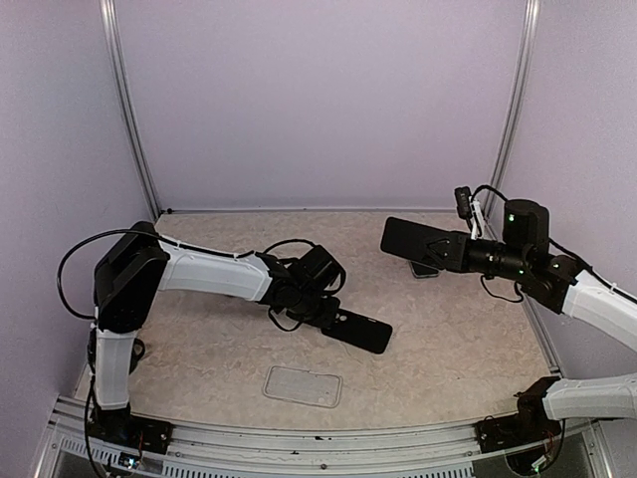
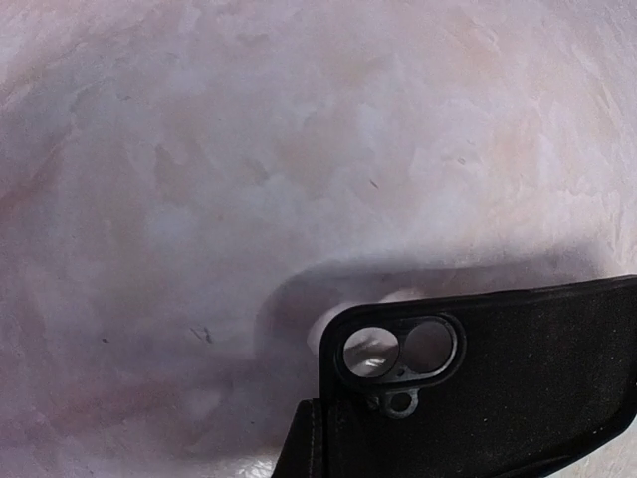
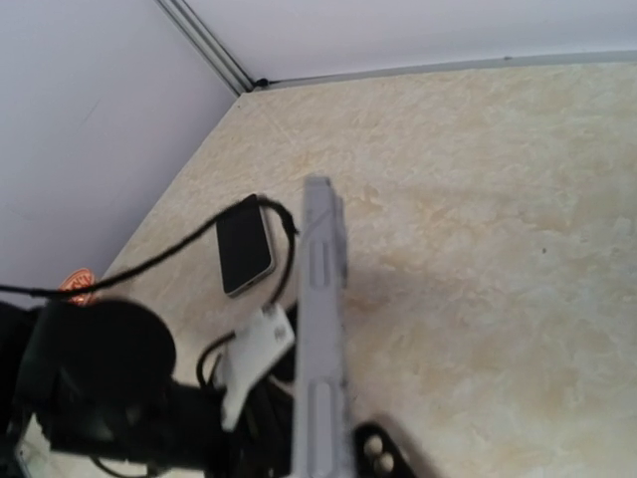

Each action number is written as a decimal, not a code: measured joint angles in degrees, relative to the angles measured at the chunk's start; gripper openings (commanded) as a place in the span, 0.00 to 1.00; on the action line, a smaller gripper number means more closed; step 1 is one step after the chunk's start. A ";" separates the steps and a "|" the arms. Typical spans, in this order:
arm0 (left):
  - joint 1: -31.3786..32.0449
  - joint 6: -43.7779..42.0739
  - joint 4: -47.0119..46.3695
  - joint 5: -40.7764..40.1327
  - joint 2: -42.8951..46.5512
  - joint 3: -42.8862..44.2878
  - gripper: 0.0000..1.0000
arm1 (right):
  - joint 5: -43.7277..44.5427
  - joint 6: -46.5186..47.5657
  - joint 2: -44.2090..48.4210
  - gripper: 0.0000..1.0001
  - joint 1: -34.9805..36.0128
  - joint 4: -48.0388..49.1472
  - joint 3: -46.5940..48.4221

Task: Put the phone into the phone case
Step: Move the phone case to the center of the board, then install the phone on the phone case.

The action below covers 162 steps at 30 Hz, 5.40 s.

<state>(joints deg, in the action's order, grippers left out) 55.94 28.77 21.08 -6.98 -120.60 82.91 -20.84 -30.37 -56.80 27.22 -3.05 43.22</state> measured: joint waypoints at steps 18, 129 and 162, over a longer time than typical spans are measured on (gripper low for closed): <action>-7.67 5.55 4.04 -1.73 0.92 0.04 0.00 | -4.44 -4.11 -5.88 0.00 -0.04 4.59 -1.42; -19.93 24.74 -56.61 38.25 11.43 -36.46 0.99 | -20.28 -26.58 -53.37 0.00 6.99 16.74 15.13; -19.76 24.76 -58.23 38.51 7.26 -34.42 0.99 | -26.40 -32.96 -60.76 0.00 5.38 27.28 15.13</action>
<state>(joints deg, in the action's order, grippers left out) 36.18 53.54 -37.15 31.53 -113.34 48.49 -47.24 -63.33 -117.56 32.60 24.23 58.35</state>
